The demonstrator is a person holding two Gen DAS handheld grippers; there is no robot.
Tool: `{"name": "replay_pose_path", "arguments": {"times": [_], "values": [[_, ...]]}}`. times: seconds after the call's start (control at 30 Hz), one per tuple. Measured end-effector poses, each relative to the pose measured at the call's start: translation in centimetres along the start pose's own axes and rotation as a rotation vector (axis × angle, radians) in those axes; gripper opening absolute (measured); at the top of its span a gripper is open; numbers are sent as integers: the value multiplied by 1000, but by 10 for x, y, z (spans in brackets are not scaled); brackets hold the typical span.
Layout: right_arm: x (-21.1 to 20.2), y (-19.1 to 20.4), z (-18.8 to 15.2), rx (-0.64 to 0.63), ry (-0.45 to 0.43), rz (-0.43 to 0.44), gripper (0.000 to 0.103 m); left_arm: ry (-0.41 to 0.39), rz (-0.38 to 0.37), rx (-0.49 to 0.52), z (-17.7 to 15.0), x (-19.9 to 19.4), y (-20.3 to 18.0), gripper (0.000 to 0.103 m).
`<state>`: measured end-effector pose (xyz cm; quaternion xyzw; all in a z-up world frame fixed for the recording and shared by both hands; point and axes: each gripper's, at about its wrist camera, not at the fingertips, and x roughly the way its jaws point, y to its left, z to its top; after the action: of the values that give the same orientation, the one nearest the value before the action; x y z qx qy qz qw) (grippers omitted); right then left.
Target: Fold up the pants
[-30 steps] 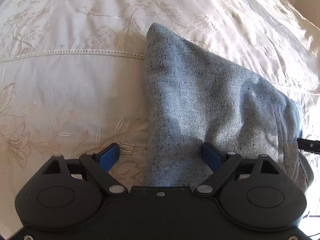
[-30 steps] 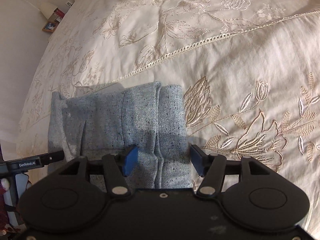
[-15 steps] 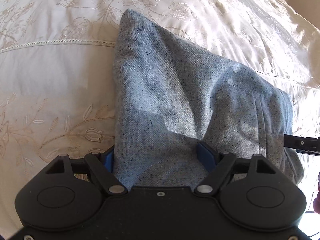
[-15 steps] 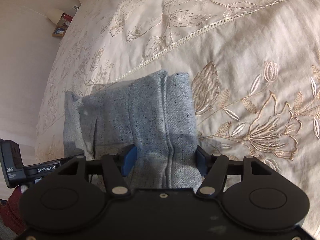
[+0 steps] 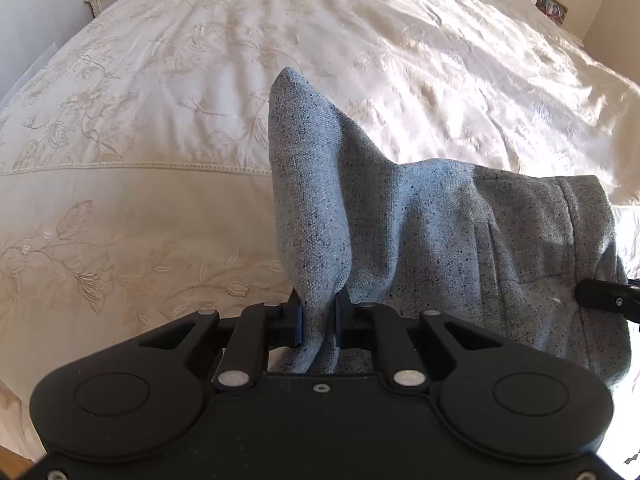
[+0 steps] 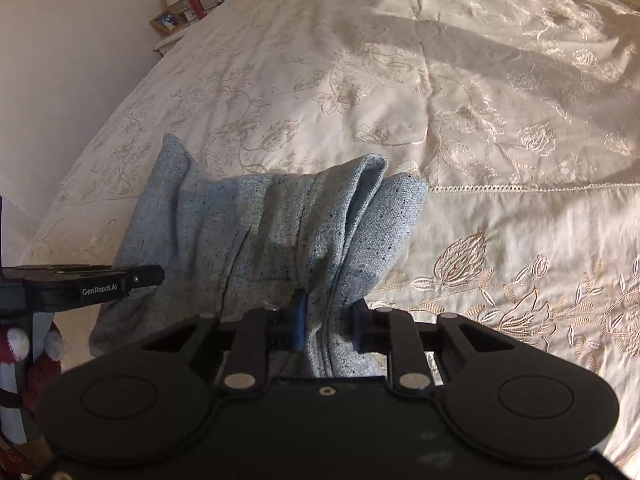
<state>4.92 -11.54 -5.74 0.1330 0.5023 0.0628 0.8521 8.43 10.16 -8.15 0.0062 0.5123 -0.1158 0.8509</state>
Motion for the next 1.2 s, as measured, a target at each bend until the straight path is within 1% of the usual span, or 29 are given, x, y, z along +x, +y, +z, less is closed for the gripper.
{"name": "replay_pose_path", "arguments": {"times": [0.1,0.13,0.2,0.33,0.43,0.57,0.77,1.0,1.03,1.07,1.1,1.17,1.2], "values": [[-4,9,18,-11,-19,4,23,-32,-27,-1,18,-16,16,18],[-1,11,29,-10,-27,2,23,-38,-36,0,26,-18,23,18],[6,18,48,-8,-32,5,23,-56,-43,4,49,-16,34,18],[33,41,100,-19,-57,-3,23,-106,-29,13,94,-9,57,18],[53,52,134,-2,-70,-5,23,-103,-21,4,127,1,78,18],[78,66,169,13,-75,-14,23,-81,-21,-20,157,17,103,18],[110,78,195,21,-54,-37,23,-61,-12,-23,179,38,119,18],[145,78,204,50,-11,-70,23,2,-23,-44,187,68,135,18],[150,79,203,47,-2,-77,23,20,-19,-46,188,73,137,22],[158,80,202,39,12,-101,24,41,14,-43,187,81,138,28],[165,79,202,33,31,-151,30,64,73,-39,186,88,139,37],[183,76,200,25,92,-400,30,105,214,-71,181,102,147,33],[185,75,199,11,96,-479,35,119,249,-98,178,105,154,29]]}}
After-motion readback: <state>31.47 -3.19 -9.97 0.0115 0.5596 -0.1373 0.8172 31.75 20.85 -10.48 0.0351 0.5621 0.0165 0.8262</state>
